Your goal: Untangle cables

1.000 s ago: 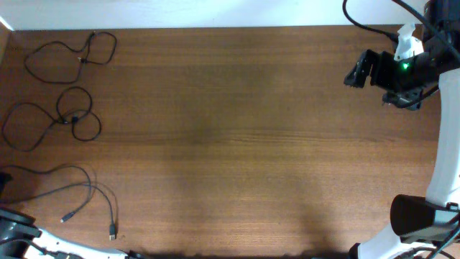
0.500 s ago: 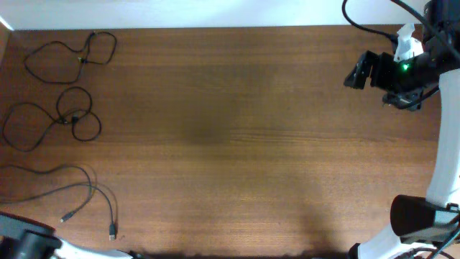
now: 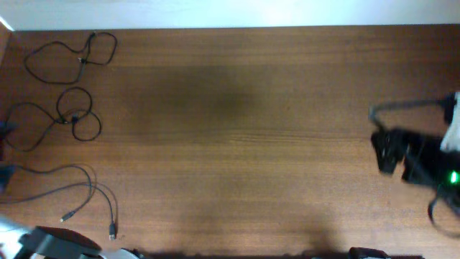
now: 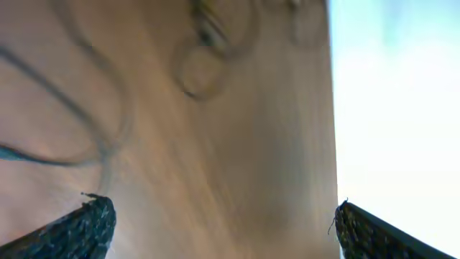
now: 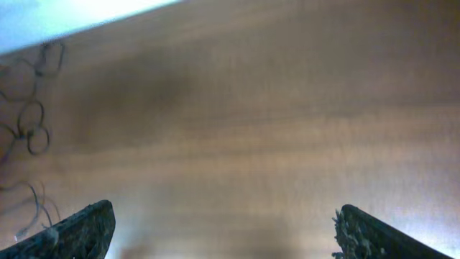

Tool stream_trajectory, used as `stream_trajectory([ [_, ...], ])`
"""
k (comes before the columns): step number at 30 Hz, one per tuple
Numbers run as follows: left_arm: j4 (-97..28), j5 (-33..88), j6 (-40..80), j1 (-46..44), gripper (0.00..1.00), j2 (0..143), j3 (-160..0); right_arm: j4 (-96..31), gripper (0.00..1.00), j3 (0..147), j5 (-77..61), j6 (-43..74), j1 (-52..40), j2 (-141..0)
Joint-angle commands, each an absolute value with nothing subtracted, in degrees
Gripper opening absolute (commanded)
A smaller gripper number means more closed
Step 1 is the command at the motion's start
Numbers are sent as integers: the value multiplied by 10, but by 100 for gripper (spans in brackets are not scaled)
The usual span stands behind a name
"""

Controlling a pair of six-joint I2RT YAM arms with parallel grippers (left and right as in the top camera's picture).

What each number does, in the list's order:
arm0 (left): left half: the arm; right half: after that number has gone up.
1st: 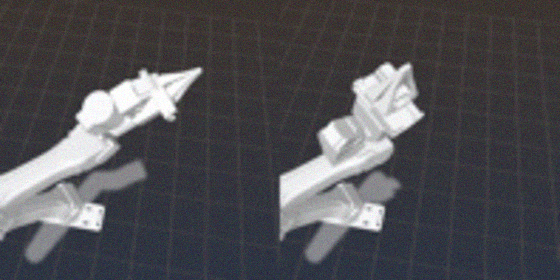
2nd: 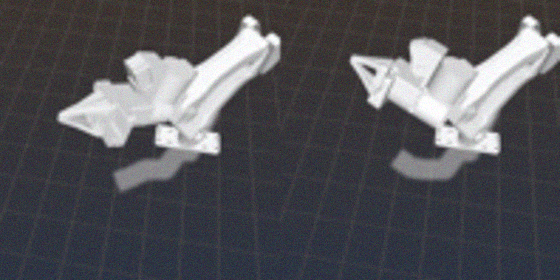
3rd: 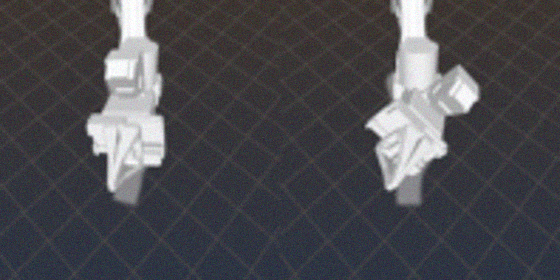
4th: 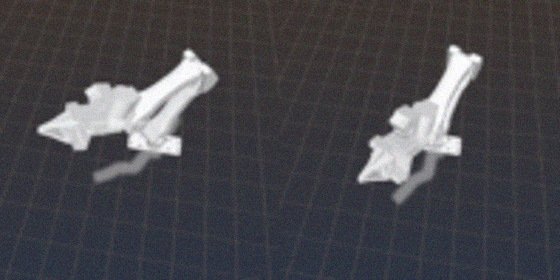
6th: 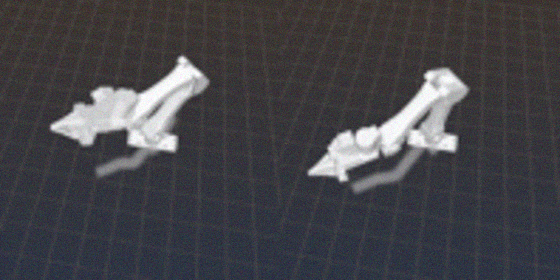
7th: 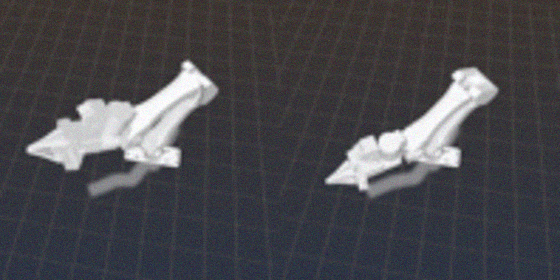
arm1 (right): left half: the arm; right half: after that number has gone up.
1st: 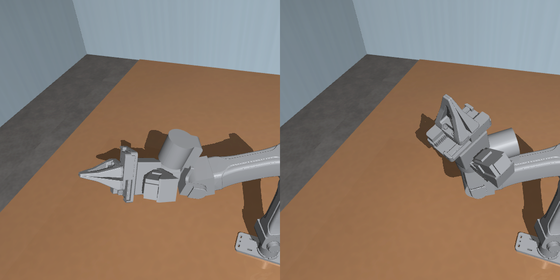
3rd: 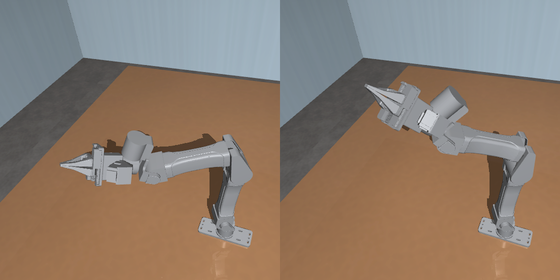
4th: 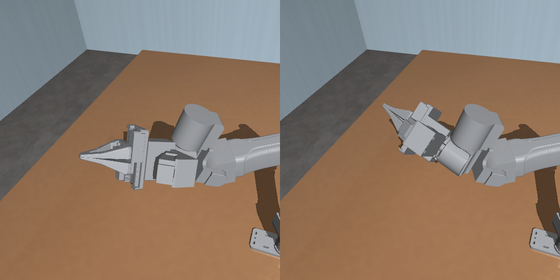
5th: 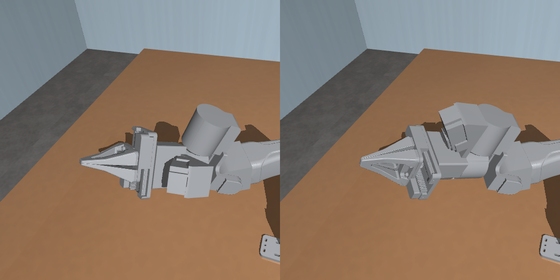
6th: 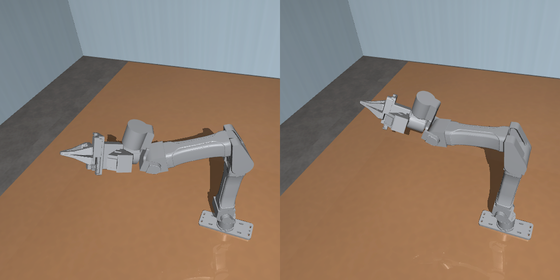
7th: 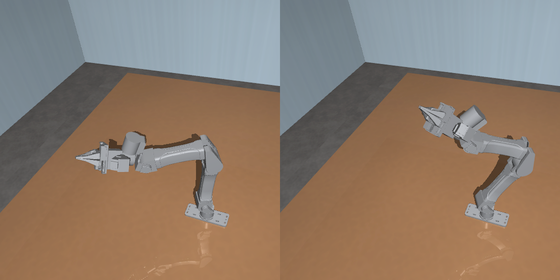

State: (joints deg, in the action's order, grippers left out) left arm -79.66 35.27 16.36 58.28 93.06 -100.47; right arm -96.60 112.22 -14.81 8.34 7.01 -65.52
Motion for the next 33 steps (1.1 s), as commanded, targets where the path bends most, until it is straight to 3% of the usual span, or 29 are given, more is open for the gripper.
stream_trajectory([
  [1, -807, 380, 105, 472, 99, 896, -1011, -942, 98, 1020, -141, 77, 67, -601],
  [6, -776, 353, 102, 296, 99, 857, -1011, -876, 98, 905, -146, 78, 67, -509],
  [10, -806, 259, 80, 173, 99, 820, -1011, -856, 98, 867, -145, 79, 67, -485],
  [15, -820, 242, 54, 98, 99, 705, -973, -842, 98, 851, -145, 79, 67, -496],
  [27, -704, 221, 42, 95, 99, 258, -679, -839, 98, 849, -145, 79, 67, -538],
  [33, -703, 199, 42, 95, 99, 169, -672, -840, 98, 849, -145, 79, 67, -538],
])
